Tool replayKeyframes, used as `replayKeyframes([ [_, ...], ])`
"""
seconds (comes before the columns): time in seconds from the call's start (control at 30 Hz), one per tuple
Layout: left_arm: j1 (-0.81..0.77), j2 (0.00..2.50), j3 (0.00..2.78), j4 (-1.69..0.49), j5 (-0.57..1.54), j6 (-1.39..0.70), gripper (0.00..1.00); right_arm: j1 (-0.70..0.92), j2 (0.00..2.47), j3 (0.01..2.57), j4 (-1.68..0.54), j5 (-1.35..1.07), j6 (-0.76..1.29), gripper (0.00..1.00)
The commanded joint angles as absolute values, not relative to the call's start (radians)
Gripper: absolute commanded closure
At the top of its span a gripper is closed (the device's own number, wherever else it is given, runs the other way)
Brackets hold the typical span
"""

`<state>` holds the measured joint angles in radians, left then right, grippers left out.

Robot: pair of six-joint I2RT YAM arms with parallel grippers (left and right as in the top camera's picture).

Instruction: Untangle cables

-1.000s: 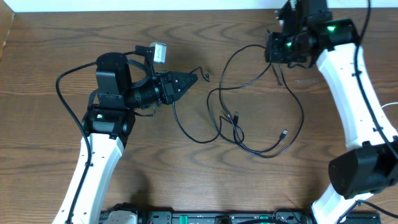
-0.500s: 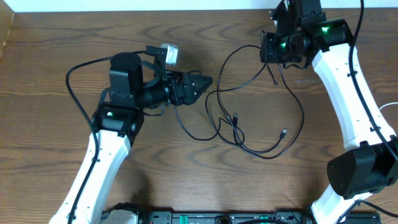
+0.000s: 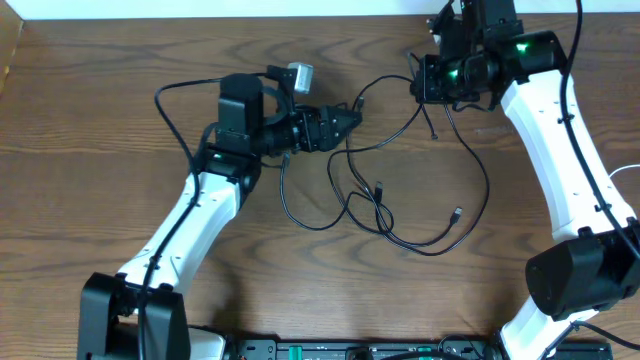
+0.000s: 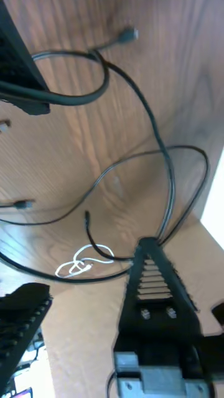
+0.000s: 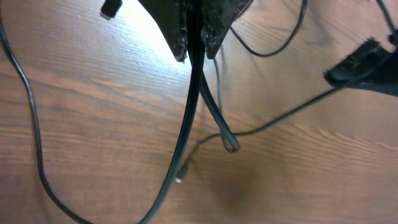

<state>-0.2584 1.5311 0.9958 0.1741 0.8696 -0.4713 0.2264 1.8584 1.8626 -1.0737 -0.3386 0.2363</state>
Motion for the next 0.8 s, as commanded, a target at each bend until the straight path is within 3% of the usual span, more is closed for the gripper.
replayKeyframes([
  [0.0,-0.260,1.522,0.999,0.235,0.878,-0.519,0.08,0.233,1.858,1.866,-1.085,-0.232,0.212,0.99],
  [0.13,-0.260,1.520,0.999,0.253,0.879,-0.530,0.08,0.233,1.858,1.866,-1.097,-0.130,0.212,0.94],
  [0.17,-0.260,1.520,0.999,0.254,0.879,-0.530,0.08,0.231,1.858,1.866,-1.100,-0.116,0.210,0.66],
  [0.2,-0.259,1.520,0.999,0.255,0.878,-0.530,0.08,0.229,1.858,1.866,-1.101,-0.109,0.208,0.57],
  [0.4,-0.258,1.520,0.999,0.329,0.929,-0.549,0.08,0.222,1.858,1.866,-1.100,-0.104,0.168,0.41],
  [0.63,-0.233,1.520,1.001,0.452,0.931,-0.609,0.08,0.239,1.858,1.866,-1.190,-0.167,0.109,0.30],
  [0.77,-0.179,1.520,1.001,0.479,0.931,-0.631,0.08,0.268,1.858,1.863,-1.293,-0.257,0.041,0.33],
])
